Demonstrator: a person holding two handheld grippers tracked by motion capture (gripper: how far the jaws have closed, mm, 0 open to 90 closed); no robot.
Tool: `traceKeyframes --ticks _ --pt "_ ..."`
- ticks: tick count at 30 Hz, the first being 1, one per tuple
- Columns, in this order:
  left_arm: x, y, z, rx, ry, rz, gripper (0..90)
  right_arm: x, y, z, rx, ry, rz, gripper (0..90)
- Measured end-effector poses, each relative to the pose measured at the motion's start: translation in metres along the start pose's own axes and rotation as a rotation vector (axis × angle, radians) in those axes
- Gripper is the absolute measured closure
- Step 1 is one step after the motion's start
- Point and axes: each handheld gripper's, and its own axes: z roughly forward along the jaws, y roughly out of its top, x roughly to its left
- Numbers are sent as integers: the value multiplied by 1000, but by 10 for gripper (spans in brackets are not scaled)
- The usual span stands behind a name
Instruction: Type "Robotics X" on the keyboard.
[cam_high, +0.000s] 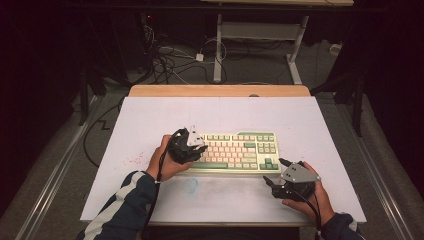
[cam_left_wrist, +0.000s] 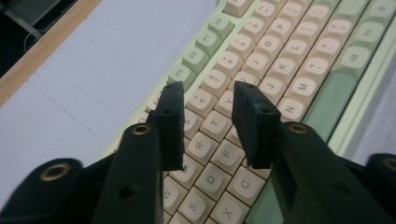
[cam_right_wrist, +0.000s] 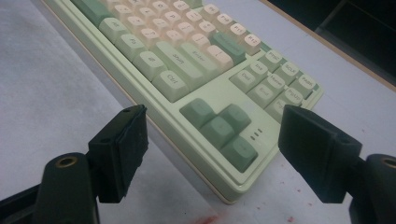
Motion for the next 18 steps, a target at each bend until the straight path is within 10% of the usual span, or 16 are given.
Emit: traceKeyframes --ticks 8,18 --pt "-7 -1 -5 -45 5 30 309 0 1 -1 -12 -11 2 261" --pt "-8 -6 -11 -86 18 61 200 -1 1 -1 -6 -15 0 261"
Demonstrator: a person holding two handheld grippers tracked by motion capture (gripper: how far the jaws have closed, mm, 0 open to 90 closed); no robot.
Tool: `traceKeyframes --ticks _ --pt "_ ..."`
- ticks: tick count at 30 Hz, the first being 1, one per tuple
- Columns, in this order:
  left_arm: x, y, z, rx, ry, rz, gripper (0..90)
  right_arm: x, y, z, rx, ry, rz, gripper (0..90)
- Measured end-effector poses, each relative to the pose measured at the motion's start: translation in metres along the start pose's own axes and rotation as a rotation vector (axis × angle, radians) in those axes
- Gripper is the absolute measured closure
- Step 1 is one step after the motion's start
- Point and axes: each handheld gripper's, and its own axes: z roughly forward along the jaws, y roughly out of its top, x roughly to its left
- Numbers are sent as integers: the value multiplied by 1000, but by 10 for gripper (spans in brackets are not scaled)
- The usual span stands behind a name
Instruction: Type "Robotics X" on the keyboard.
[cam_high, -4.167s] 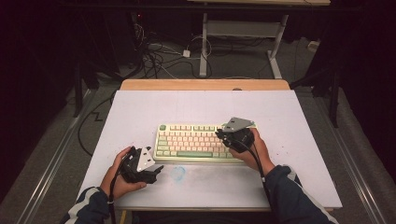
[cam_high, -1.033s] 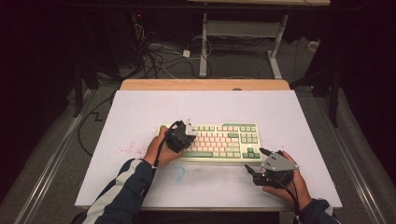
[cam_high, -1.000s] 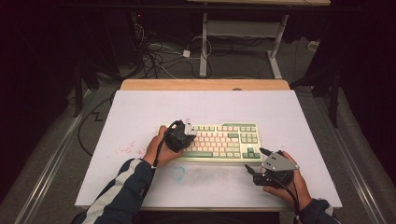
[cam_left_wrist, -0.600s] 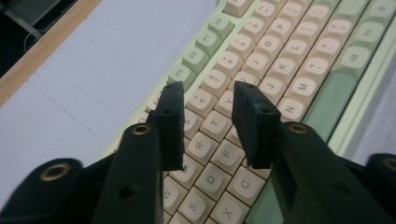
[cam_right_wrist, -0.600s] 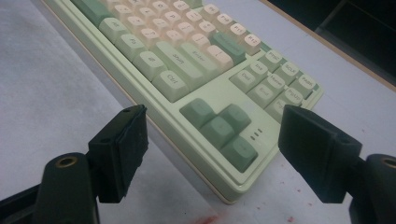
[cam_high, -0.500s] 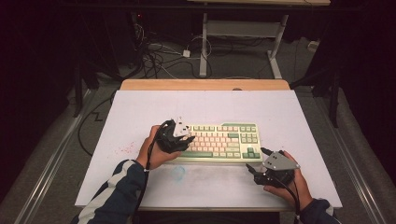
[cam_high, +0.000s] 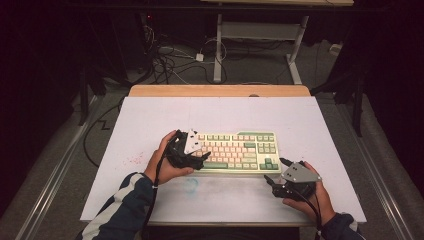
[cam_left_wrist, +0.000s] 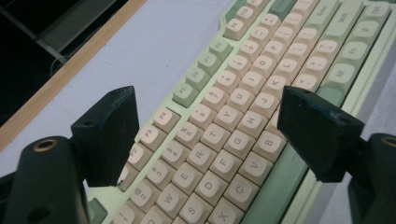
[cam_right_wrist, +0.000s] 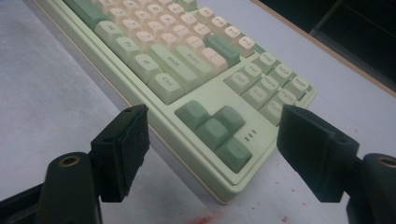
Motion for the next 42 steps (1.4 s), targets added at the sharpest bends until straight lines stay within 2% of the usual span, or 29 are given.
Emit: traceKeyframes --ticks 3,9,14,30,34,42 --pt "0 -2 -5 -3 1 25 199 0 0 0 3 0 2 261" --pt "0 -4 -13 -12 -2 45 200 -1 0 0 4 -2 1 261" --pt "2 -6 -23 -27 16 61 194 0 0 0 4 -6 -4 261" --pt "17 -21 -48 -45 61 71 194 -1 0 0 6 -14 3 261" --pt "20 -25 -54 -42 73 89 193 -1 0 0 7 -14 5 261" --pt "29 -31 -66 -53 107 73 193 -3 2 0 0 -10 20 261"
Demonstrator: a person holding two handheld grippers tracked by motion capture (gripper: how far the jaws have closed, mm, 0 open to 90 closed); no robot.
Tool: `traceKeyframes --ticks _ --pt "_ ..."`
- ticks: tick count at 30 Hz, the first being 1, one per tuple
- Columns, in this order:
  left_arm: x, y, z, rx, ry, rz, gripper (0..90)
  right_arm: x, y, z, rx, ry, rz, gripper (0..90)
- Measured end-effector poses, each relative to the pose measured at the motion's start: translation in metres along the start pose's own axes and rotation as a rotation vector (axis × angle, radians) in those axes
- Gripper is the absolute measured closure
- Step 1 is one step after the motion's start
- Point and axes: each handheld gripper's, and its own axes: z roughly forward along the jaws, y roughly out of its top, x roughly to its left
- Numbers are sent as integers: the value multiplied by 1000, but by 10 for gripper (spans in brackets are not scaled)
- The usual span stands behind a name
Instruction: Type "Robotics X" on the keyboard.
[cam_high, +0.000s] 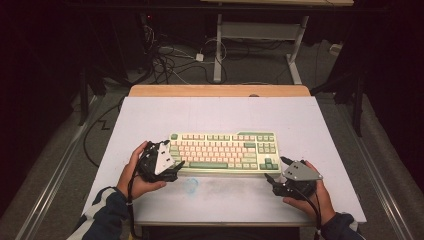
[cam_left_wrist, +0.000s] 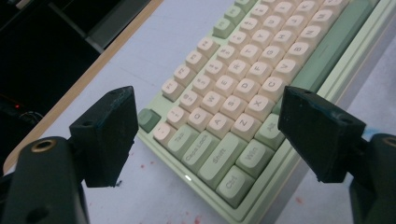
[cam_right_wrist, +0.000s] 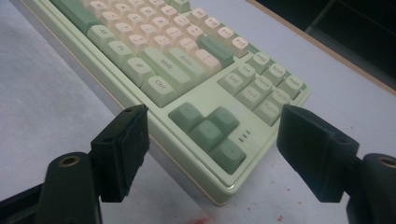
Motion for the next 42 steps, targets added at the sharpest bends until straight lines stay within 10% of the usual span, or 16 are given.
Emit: traceKeyframes --ticks 14,25,42 --pt "5 -22 -20 29 37 -69 181 -5 9 2 -13 -9 23 263" --pt "3 -35 -27 78 33 -73 181 -12 28 8 -42 70 61 365" --pt "6 -36 -26 94 28 -90 181 -1 80 62 32 182 0 886"
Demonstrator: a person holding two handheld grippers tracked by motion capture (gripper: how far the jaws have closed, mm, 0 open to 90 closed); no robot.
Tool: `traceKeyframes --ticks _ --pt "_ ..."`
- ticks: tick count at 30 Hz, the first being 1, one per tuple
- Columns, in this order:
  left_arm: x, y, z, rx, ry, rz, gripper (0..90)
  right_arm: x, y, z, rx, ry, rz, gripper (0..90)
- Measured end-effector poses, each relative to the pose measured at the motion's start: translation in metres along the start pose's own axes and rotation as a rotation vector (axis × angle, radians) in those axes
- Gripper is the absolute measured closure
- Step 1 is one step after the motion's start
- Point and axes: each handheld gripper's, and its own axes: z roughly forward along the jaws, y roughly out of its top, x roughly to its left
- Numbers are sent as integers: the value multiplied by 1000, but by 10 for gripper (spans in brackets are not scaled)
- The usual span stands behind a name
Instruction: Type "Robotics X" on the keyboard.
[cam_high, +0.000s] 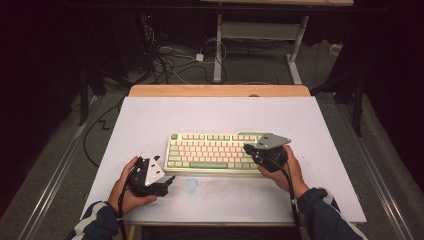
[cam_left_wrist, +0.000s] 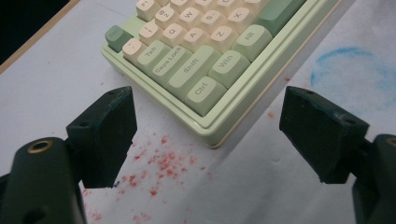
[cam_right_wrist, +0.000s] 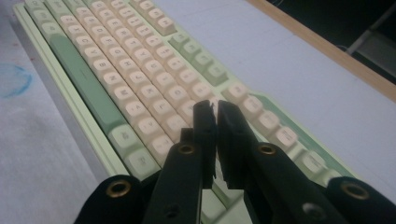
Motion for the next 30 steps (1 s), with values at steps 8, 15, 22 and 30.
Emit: traceKeyframes --ticks 8,15,22,30 --pt "1 1 -1 -1 -1 -10 181 11 21 18 -17 26 -5 900" --pt "0 1 3 6 3 -5 181 12 27 33 -1 48 -3 900" --pt "2 -2 3 17 2 -6 181 6 27 47 31 56 0 900" --pt "2 -3 2 25 -3 -3 181 9 32 60 54 69 -17 900"
